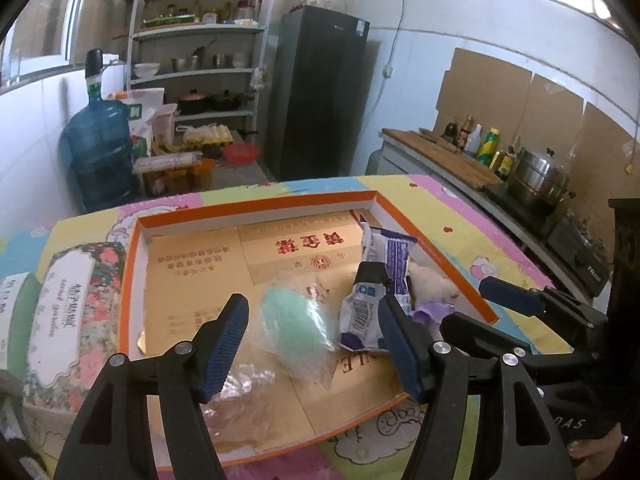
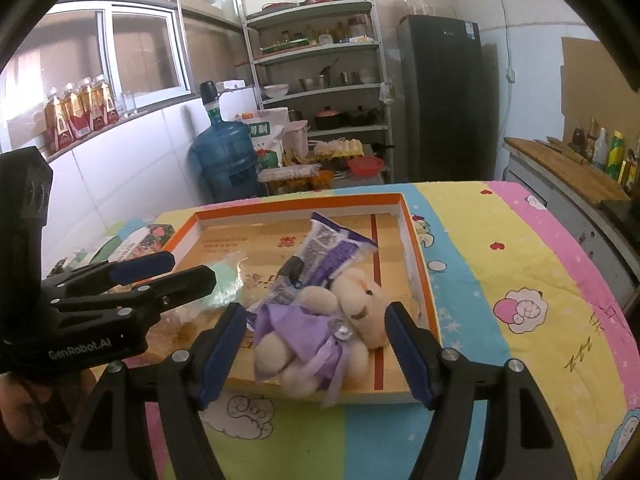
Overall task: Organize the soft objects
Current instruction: 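Lift both tools out of the tray and move back toward the pile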
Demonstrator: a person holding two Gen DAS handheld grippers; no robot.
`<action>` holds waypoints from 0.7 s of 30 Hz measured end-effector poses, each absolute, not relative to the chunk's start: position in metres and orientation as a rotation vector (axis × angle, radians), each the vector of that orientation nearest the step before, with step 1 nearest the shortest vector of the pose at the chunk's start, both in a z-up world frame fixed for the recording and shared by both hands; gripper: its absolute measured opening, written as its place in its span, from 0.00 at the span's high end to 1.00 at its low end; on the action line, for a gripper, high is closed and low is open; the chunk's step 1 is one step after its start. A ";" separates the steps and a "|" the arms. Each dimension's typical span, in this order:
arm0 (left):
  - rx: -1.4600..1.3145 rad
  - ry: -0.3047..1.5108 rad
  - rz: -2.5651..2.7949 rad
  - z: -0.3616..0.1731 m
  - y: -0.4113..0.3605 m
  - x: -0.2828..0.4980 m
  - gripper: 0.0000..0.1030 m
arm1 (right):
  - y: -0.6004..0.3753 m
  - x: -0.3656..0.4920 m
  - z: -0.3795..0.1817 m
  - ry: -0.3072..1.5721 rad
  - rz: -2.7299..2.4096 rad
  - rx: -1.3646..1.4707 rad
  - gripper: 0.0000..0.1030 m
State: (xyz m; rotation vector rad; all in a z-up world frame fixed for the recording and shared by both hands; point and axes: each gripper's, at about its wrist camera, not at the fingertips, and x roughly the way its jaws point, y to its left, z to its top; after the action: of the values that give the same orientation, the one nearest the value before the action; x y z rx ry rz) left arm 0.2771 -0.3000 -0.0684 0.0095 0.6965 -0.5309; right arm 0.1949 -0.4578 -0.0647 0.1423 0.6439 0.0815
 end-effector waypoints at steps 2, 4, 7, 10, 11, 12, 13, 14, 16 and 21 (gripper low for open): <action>0.004 0.689 -0.532 -0.066 -0.297 0.274 0.33 | -0.455 0.191 -0.060 0.635 0.080 0.137 0.31; -0.003 0.680 -0.531 -0.062 -0.292 0.269 0.33 | -0.453 0.188 -0.057 0.628 0.080 0.132 0.31; -0.012 0.667 -0.526 -0.057 -0.284 0.264 0.33 | -0.449 0.182 -0.052 0.618 0.083 0.124 0.31; -0.033 0.651 -0.520 -0.052 -0.271 0.257 0.33 | -0.444 0.176 -0.048 0.611 0.086 0.121 0.31; -0.038 0.644 -0.517 -0.050 -0.267 0.255 0.33 | -0.442 0.174 -0.047 0.609 0.089 0.122 0.31; -0.043 0.638 -0.514 -0.048 -0.264 0.253 0.33 | -0.441 0.172 -0.046 0.606 0.092 0.123 0.31; -0.049 0.631 -0.510 -0.046 -0.259 0.250 0.33 | -0.439 0.170 -0.045 0.604 0.096 0.123 0.31; -0.053 0.627 -0.509 -0.044 -0.257 0.248 0.33 | -0.437 0.168 -0.044 0.601 0.100 0.122 0.31; -0.057 0.615 -0.502 -0.041 -0.251 0.243 0.33 | -0.432 0.165 -0.041 0.596 0.104 0.118 0.31; -0.062 0.583 -0.480 -0.035 -0.233 0.228 0.33 | -0.417 0.156 -0.035 0.582 0.124 0.103 0.31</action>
State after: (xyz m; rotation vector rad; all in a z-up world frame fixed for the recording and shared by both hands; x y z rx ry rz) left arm 0.2284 -0.2334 -0.0352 -0.0615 0.5829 -0.4801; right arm 0.1563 -0.4169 -0.0346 0.1030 0.5816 0.1244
